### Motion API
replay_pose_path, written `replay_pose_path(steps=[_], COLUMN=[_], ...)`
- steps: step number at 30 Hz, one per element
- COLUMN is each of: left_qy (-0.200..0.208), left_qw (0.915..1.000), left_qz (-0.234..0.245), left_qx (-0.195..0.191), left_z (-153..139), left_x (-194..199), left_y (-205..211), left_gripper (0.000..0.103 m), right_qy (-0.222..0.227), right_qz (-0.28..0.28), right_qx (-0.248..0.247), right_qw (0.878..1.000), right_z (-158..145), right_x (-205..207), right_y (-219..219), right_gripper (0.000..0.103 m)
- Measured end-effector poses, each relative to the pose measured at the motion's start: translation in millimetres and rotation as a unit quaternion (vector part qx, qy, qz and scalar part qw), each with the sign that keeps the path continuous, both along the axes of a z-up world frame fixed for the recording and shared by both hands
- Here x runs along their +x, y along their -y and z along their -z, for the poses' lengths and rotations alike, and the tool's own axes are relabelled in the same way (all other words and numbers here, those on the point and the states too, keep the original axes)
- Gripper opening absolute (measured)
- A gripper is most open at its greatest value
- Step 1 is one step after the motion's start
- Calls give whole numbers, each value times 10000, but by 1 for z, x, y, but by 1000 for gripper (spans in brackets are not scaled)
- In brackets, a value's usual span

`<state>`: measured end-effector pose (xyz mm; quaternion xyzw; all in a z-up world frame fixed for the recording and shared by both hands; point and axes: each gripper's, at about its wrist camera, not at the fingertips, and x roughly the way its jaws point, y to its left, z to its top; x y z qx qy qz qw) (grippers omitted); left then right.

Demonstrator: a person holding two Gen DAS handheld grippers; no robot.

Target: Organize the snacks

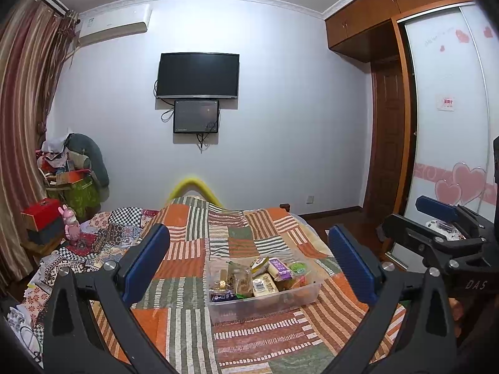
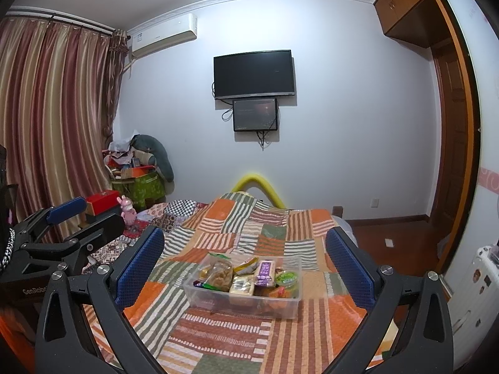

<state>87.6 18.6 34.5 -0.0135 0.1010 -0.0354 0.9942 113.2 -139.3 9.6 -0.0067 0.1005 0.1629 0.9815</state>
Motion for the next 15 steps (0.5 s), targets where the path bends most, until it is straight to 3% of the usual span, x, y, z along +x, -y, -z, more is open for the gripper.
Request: replay_pose_path(steps=[15], left_qy=[-24], left_qw=[10000], left_qz=[60], left_qx=[-49], left_z=[1], left_x=[1], left_y=[-1], left_gripper=[103], right_qy=[11], right_qz=[70], right_qx=[10], right_qw=[10000], right_z=[1], right_x=[-1], right_y=[0], right_gripper=[103])
